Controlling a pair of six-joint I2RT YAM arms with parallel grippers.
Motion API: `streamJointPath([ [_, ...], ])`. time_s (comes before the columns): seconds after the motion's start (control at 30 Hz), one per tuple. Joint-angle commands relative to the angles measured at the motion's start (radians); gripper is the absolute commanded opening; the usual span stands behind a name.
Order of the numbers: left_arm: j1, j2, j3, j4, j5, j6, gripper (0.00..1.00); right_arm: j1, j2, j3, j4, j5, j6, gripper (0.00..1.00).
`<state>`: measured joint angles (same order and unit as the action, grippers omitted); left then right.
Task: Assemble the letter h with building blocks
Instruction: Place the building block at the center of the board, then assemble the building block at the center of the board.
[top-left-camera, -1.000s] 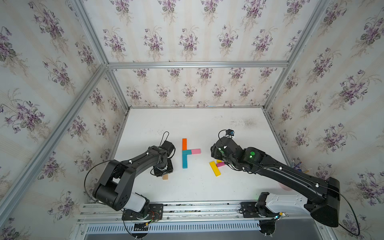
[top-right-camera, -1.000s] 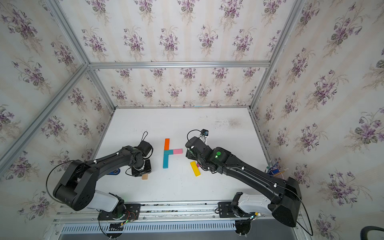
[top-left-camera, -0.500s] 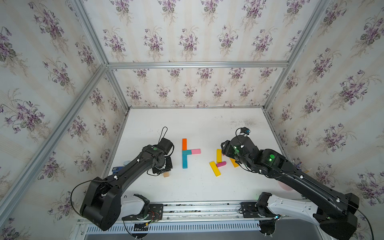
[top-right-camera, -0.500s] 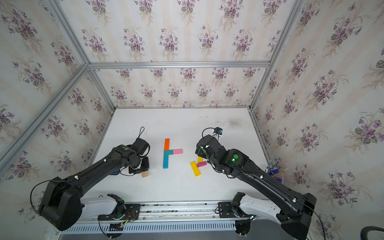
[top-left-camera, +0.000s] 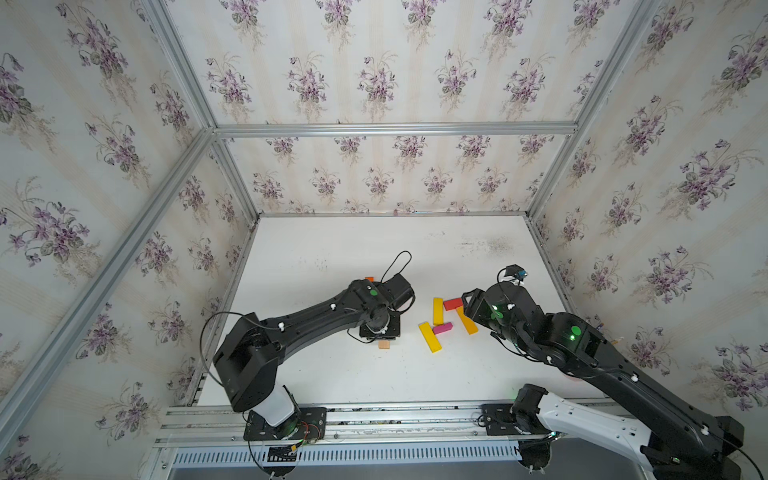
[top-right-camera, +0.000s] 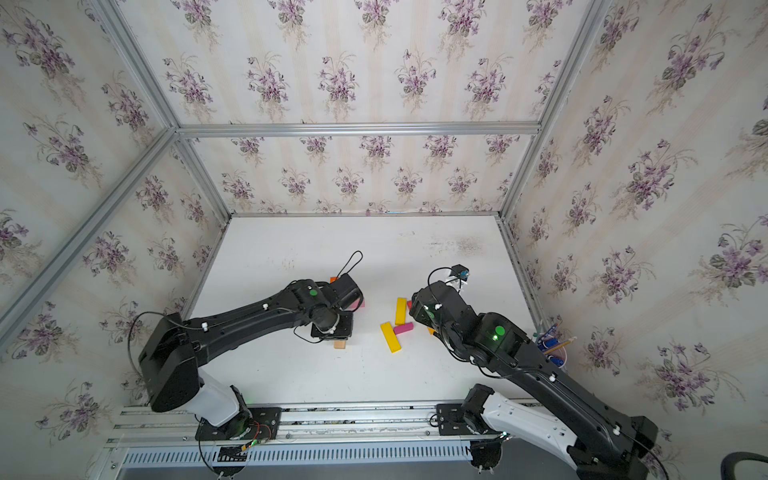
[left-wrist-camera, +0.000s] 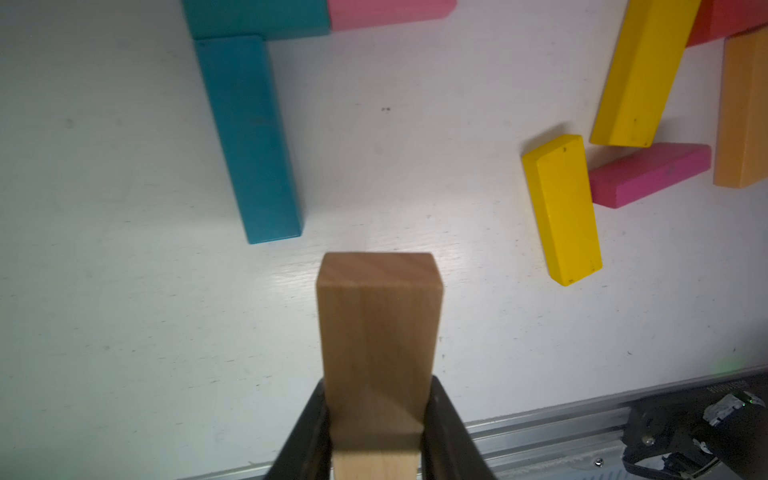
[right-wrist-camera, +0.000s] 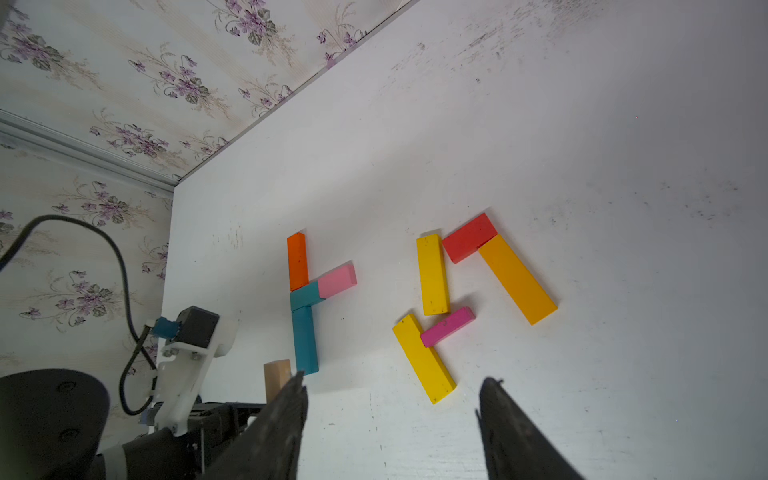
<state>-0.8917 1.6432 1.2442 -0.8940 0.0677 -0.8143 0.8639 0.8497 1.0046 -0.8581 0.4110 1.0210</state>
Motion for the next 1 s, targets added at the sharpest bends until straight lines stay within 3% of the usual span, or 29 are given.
streamJointPath([
  [0.0, -0.018, 0.076, 0.029, 0.051, 0.003, -0.038, 0.1, 0.0, -0.008, -0.004, -0.028, 0.023, 0.01, 0.67],
  [0.17, -0.026, 0.204, 0.073, 0.079, 0.02, -0.027, 0.14, 0.0, 0.013, -0.005, -0.028, 0.002, -0.002, 0.67],
  [0.4, -0.026, 0.307, 0.129, 0.1, 0.026, -0.014, 0.63, 0.002, 0.045, -0.102, 0.005, -0.047, 0.021, 0.67],
  [0.5, -0.026, 0.282, 0.119, 0.102, 0.021, -0.019, 0.75, 0.021, 0.069, -0.168, 0.053, -0.078, 0.044, 0.67],
  [0.7, 0.024, 0.034, 0.029, 0.018, -0.098, -0.02, 0.79, 0.119, 0.243, -0.174, 0.174, -0.102, 0.069, 0.69],
  [0.87, 0.248, -0.331, -0.135, -0.026, -0.11, 0.032, 0.8, 0.133, 0.463, -0.143, 0.361, -0.196, -0.033, 0.68],
  [0.97, 0.384, -0.471, -0.183, -0.048, -0.105, 0.095, 0.79, 0.134, 0.616, -0.058, 0.366, -0.228, -0.121, 0.68],
])
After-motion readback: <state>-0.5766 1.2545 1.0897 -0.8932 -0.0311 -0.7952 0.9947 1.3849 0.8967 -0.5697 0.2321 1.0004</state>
